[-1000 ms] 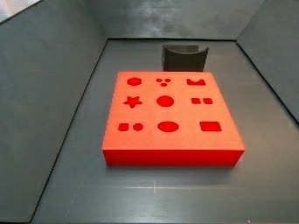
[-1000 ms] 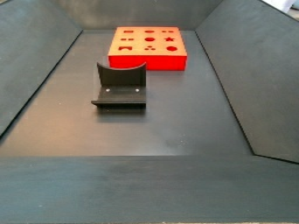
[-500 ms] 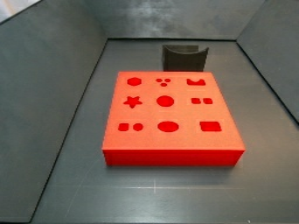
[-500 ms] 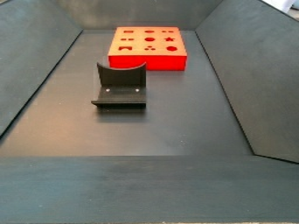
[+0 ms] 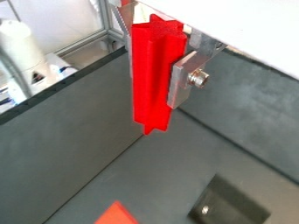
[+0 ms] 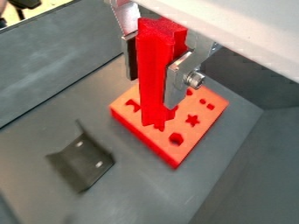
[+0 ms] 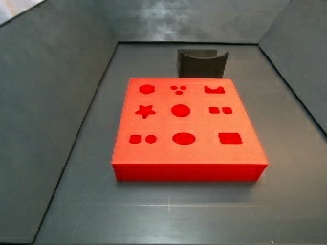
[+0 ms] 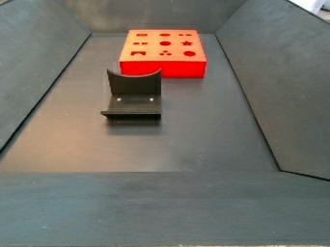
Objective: Pick up the star object. Move up. Move to above the board. Insert the star object.
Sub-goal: Move to above the board, then insert the star object.
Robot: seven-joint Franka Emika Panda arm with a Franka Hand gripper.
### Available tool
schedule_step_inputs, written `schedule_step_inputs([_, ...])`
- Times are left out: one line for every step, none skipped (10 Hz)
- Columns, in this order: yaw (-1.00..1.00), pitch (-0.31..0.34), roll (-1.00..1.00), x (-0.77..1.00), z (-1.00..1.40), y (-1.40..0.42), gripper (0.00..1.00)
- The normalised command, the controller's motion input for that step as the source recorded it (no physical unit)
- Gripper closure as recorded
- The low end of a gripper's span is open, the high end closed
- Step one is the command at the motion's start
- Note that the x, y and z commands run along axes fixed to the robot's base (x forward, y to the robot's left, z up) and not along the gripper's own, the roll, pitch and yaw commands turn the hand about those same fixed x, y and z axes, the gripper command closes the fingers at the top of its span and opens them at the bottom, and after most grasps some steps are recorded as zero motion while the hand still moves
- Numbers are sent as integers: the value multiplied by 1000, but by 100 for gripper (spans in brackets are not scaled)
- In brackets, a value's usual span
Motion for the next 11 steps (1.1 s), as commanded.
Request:
schedule_step_inputs([13,27,-6,195,-126,-1000,100])
schedule_step_inputs([7,18,-2,203,-124,-1000,100])
schedule_step_inputs([10,17,-3,209,-125,-1000,100])
schedule_step_inputs([12,19,-3,218,-121,-1000,100])
schedule_step_inputs([11,21,-10,231,-121,-1000,100])
schedule_step_inputs([10,16,2,248,-123,-1000,100])
schedule_step_inputs([10,17,11,266,-121,-1000,100])
schedule_step_inputs([8,20,20,276,-117,-950,100])
schedule_step_inputs([8,31,38,209,-65,-564,100])
schedule_step_inputs([8,32,54,157,-32,-292,100])
schedule_step_inputs([0,0,9,-49,-240,0,100])
